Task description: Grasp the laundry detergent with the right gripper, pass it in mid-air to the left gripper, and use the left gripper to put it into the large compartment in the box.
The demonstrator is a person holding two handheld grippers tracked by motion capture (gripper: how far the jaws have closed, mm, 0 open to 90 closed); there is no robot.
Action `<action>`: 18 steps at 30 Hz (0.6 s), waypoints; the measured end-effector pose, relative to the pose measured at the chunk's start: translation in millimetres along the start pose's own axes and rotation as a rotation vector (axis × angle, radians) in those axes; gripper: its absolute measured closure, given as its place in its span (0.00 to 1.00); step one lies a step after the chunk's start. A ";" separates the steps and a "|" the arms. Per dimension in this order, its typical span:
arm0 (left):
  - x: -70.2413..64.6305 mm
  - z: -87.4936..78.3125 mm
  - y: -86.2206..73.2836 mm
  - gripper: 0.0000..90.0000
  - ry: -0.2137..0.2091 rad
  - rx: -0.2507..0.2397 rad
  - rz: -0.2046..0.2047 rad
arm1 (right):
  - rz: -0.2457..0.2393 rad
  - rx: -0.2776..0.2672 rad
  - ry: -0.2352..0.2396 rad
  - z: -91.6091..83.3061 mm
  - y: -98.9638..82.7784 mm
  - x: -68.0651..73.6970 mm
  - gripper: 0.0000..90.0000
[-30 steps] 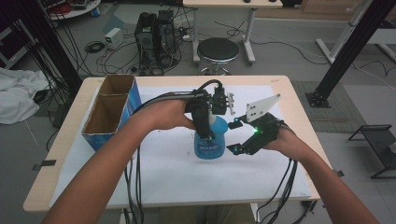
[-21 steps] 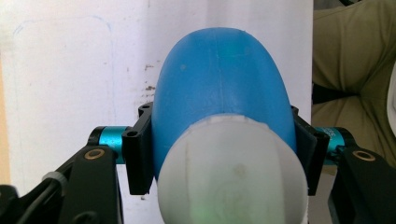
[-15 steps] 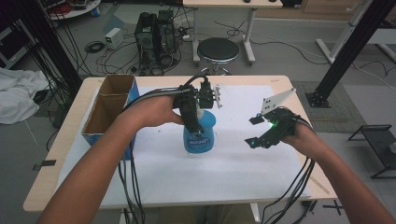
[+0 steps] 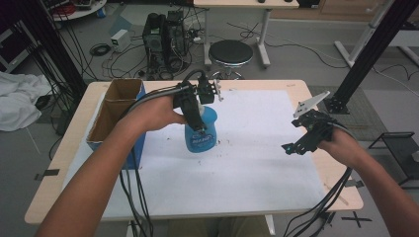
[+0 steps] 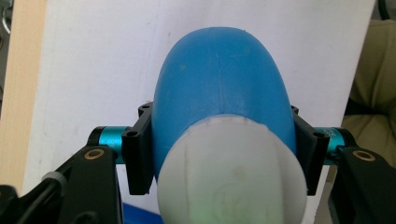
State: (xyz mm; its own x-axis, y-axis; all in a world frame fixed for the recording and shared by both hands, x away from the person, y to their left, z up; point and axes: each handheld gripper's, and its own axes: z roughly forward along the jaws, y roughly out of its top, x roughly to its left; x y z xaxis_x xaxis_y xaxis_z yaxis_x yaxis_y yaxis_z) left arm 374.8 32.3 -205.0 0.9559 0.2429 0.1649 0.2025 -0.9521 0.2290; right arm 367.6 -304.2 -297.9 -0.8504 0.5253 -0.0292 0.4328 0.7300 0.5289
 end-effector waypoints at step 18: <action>33.0 -42.7 -33.4 0.42 0.080 0.002 -0.334 | 0.053 0.017 -0.058 -16.6 -0.2 -16.5 0.02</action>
State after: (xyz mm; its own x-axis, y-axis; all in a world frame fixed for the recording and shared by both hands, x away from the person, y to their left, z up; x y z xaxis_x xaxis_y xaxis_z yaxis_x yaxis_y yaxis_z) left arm 390.5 80.0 -166.2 0.8172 0.5548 0.1561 0.5017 -0.8181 0.2812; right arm 376.5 -320.3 -283.5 -0.8078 0.5872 -0.0511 0.4818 0.7077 0.5167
